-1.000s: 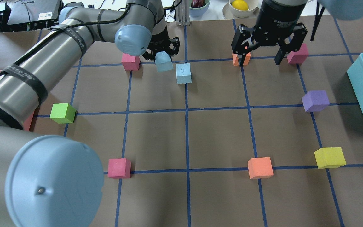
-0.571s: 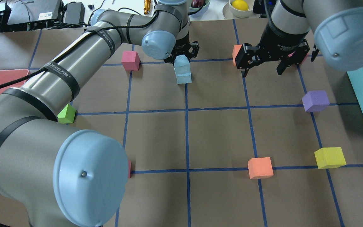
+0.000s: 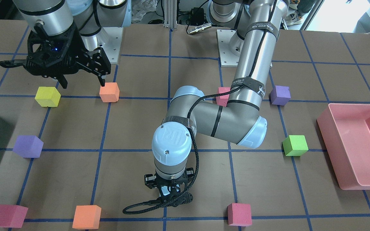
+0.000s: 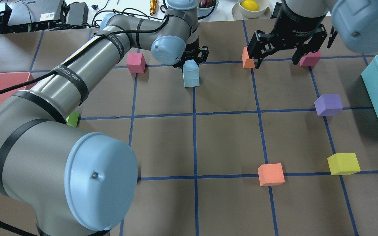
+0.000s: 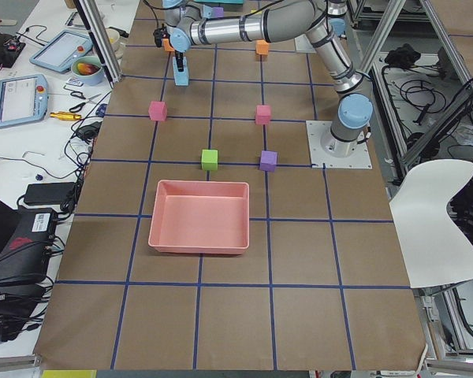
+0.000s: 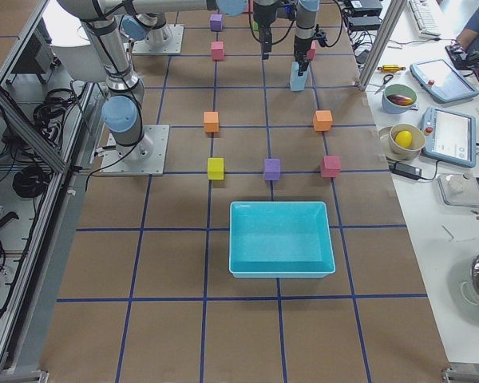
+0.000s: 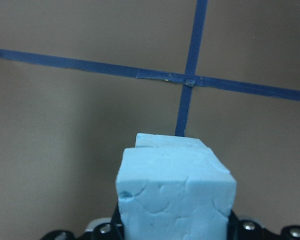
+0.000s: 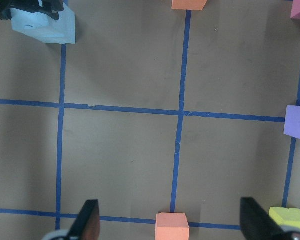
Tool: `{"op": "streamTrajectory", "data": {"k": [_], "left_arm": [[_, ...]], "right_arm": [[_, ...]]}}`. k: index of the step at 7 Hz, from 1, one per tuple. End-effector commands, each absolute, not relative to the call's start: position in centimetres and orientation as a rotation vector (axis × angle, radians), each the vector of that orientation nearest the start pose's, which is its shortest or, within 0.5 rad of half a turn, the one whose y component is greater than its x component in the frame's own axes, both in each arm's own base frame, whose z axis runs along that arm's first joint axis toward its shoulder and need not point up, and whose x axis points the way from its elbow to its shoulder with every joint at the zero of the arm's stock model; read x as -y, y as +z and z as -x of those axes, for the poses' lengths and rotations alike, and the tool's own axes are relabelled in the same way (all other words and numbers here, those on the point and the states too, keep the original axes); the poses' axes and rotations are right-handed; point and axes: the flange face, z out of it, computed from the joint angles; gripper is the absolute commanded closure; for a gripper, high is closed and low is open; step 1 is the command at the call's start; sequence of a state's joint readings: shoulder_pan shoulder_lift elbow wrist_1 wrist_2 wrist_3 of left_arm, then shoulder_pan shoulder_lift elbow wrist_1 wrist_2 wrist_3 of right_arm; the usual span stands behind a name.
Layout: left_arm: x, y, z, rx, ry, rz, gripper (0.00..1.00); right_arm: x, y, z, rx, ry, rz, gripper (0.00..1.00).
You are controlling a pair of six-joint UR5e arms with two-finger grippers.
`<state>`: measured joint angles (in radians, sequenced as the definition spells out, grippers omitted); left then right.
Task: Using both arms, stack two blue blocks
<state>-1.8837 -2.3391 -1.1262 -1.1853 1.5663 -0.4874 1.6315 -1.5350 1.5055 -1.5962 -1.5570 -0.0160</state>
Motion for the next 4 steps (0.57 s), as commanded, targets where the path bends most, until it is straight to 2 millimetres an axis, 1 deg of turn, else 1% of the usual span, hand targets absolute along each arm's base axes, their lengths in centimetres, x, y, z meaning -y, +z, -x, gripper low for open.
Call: {"op": "streamTrajectory", "data": {"k": [1,2,3,4], "left_arm": [[68.9,28.1,36.8,-3.180,-0.139,0.307,0.00],[68.2,31.8,36.4,-3.214,-0.168,0.297,0.00],[67.7,35.5,34.5,-3.213,-0.178,0.268,0.00],[66.4,38.9,32.3,-3.199,-0.152,0.182,0.00]], "right_arm": [[50.3,50.3,-16.6,-3.126,-0.081,0.120,0.00],[50.3,50.3,-16.5,-3.129,-0.077,0.123,0.00],[50.3,50.2,-16.5,-3.130,-0.069,0.123,0.00],[50.2,50.1,-16.5,-3.131,-0.065,0.123,0.00]]}}
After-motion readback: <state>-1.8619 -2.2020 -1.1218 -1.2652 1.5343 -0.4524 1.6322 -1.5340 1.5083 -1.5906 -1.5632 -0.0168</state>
